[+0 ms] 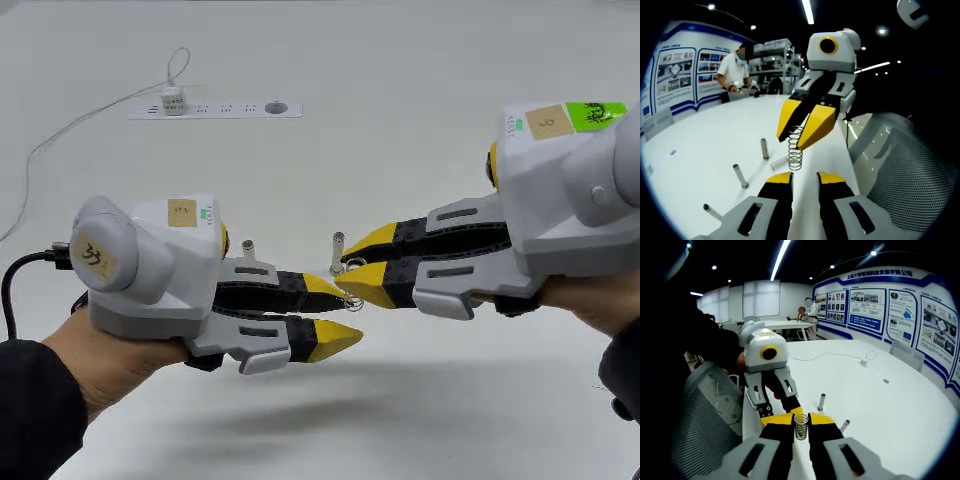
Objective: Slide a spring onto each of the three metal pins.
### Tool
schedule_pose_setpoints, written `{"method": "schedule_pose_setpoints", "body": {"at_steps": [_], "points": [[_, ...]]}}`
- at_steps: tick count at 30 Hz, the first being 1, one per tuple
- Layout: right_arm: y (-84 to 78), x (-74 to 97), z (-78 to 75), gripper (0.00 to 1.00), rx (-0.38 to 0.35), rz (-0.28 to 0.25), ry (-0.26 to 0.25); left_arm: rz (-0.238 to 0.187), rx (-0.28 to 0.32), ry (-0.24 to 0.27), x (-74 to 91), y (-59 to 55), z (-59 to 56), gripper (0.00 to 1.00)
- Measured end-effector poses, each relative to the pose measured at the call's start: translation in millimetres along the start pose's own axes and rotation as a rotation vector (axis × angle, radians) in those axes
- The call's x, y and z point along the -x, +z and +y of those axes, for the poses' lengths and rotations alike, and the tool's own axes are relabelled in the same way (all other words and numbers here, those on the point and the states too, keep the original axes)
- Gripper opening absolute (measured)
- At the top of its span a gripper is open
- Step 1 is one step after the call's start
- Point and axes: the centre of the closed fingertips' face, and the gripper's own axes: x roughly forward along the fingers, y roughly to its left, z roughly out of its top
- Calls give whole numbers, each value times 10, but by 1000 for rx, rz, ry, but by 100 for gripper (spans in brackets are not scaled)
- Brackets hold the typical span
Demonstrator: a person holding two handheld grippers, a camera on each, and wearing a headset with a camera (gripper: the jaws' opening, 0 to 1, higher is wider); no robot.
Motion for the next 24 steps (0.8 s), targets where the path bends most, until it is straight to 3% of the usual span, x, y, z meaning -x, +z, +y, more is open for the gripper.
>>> {"method": "schedule_pose_setpoints", "body": {"at_steps": [11, 15, 24], "points": [[256, 45, -466, 11, 11, -58, -138, -22, 40, 47, 198, -2, 36, 33], [289, 11, -610, 11, -7, -70, -164, -27, 62, 72, 294, -48, 58, 38], [184, -177, -831, 11, -37, -51, -199, -45, 107, 135, 502, -133, 108, 47]]}}
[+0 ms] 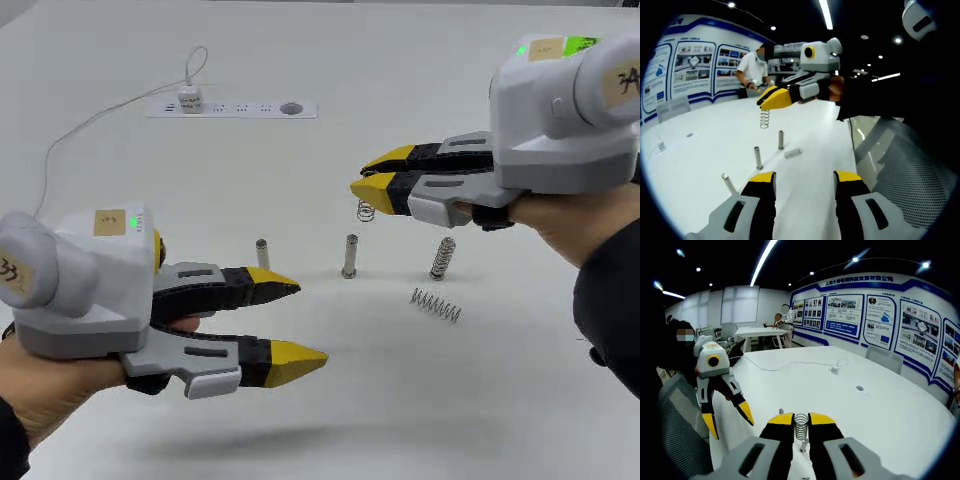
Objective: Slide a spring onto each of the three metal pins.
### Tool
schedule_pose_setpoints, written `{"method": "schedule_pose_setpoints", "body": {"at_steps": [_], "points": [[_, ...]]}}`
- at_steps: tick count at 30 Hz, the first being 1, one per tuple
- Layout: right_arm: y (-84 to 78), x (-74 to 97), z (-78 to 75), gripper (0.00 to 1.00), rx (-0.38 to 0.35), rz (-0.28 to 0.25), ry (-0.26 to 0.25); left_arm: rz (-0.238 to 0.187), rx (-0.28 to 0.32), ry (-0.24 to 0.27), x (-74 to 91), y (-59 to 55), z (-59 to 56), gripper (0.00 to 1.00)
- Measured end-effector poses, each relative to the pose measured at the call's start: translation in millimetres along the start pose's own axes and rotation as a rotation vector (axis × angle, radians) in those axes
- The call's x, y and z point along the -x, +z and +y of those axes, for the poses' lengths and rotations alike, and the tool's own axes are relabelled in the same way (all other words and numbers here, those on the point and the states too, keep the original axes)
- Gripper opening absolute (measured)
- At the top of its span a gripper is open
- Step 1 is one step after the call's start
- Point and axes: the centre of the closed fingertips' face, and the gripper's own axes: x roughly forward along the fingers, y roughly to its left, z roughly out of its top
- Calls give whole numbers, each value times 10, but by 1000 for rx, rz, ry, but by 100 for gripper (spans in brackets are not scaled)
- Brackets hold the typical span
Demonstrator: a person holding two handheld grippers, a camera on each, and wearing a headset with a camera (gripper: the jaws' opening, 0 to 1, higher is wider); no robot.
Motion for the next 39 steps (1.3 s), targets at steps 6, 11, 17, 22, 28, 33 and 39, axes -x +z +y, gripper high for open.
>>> {"method": "schedule_pose_setpoints", "body": {"at_steps": [6, 11, 17, 22, 28, 33, 39], "points": [[-106, -121, -62, 11, -20, 19, -9, -21, 35, 48, 138, -37, 63, 52], [-201, -205, -64, 11, -39, 39, -6, -43, 57, 84, 234, -35, 105, 55], [-293, -263, -57, 11, -47, 54, -12, -57, 77, 111, 281, -52, 120, 58], [-330, -298, -64, 11, -56, 59, -13, -59, 83, 116, 282, -54, 121, 58], [-406, -324, -53, 11, -68, 73, -9, -64, 85, 123, 284, -48, 134, 58], [-404, -326, -82, 12, -89, 51, -17, -63, 89, 126, 285, -58, 140, 58], [-447, -329, -87, 12, -99, 58, -22, -61, 90, 128, 287, -64, 148, 58]]}}
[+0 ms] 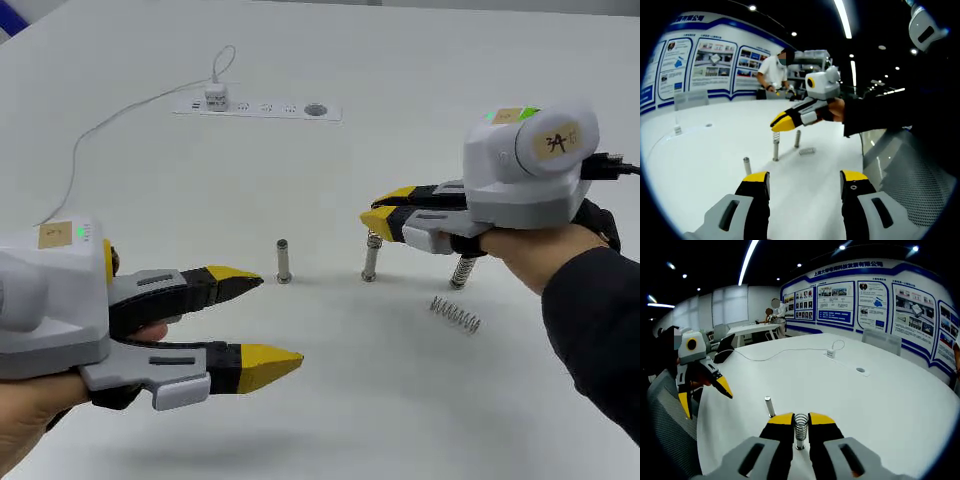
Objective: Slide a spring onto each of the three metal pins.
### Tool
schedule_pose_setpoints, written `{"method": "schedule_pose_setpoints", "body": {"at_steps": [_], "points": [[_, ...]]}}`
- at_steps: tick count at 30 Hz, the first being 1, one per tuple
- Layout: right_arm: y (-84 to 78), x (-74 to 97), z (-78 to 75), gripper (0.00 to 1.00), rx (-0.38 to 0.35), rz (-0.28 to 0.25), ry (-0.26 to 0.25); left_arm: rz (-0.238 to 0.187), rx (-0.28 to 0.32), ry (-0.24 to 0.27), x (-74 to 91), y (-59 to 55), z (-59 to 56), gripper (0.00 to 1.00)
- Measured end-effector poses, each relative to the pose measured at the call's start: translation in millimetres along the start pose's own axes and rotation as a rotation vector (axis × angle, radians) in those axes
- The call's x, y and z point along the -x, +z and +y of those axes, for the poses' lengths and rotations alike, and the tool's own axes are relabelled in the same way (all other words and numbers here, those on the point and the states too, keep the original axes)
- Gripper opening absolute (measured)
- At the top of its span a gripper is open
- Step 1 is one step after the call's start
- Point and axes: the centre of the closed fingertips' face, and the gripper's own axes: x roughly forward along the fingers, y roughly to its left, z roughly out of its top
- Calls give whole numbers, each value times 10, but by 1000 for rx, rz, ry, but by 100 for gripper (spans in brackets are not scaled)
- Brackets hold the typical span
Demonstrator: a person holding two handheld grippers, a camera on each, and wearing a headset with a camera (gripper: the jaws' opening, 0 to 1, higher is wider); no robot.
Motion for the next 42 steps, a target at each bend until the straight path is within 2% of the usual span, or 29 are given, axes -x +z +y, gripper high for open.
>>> {"method": "schedule_pose_setpoints", "body": {"at_steps": [5, 13, 24, 33, 42], "points": [[-69, -38, 4, 12, 6, 18, 1, -1, 2, -1, -5, -3, 3, 58], [-289, -133, 19, 12, 13, 68, 5, 1, 3, 0, -4, -9, 10, 58], [-465, -210, 20, 12, 25, 136, -6, 3, 3, 2, -12, -13, 11, 57], [-504, -186, 26, 13, 8, 151, -4, 6, 2, 2, -14, -12, 12, 57], [-436, -25, 11, 16, 16, 153, -13, 5, -3, -1, -24, 4, 11, 58]]}}
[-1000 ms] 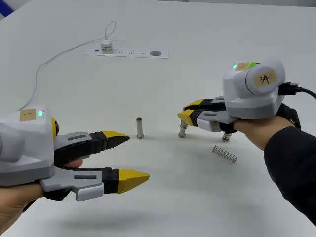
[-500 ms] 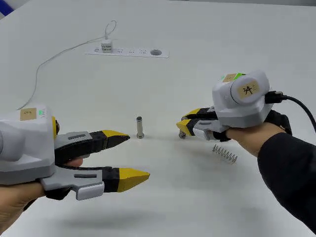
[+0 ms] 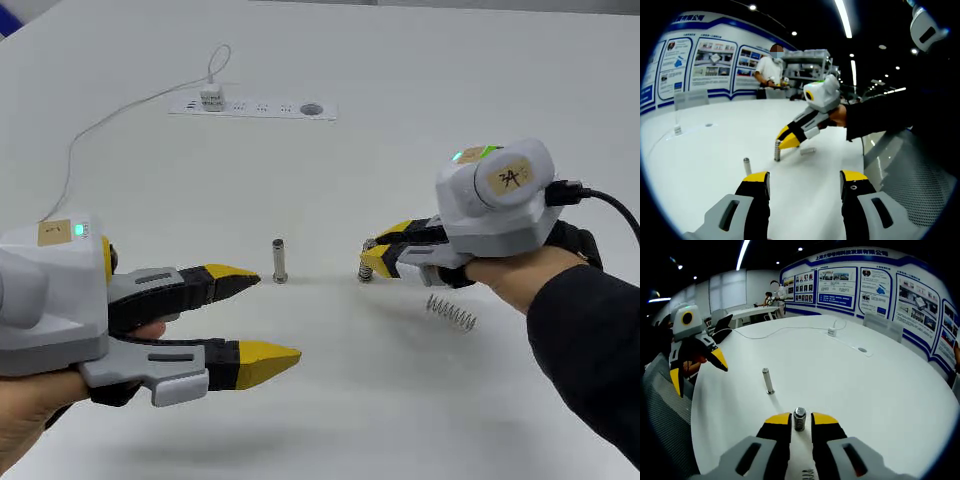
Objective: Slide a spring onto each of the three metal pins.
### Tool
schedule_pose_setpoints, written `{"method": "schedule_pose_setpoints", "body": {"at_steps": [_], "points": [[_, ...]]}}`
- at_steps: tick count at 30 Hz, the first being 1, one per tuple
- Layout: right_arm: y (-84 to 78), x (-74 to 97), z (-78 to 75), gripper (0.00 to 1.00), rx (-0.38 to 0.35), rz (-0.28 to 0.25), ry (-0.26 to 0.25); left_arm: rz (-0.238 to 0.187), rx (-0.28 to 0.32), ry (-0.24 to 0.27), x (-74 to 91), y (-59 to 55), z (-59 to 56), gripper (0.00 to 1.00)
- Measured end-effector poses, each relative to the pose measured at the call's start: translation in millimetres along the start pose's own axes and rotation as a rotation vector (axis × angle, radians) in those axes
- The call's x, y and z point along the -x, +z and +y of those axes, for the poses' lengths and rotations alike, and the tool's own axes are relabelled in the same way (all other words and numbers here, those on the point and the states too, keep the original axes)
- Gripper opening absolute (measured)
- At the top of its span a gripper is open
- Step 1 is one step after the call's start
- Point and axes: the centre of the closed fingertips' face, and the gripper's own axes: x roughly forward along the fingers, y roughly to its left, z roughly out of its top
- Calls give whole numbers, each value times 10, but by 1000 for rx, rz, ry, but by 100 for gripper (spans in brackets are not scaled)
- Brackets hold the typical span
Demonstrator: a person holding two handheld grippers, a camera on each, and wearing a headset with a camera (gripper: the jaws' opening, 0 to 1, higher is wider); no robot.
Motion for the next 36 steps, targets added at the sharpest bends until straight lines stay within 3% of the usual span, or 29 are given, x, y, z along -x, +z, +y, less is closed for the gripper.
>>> {"method": "schedule_pose_setpoints", "body": {"at_steps": [11, 21, 29, 36], "points": [[-103, 293, 60, 17, 33, 31, 4, 1, -5, -10, -26, 12, -10, 57], [-402, 512, 147, 17, 32, 87, 17, 8, -9, -20, -52, 11, -24, 57], [-700, 654, 47, 17, -3, 125, -12, 12, -10, -25, -71, 9, -38, 57], [-875, 678, -29, 17, -36, 146, -25, 18, -9, -25, -69, 0, -37, 57]]}}
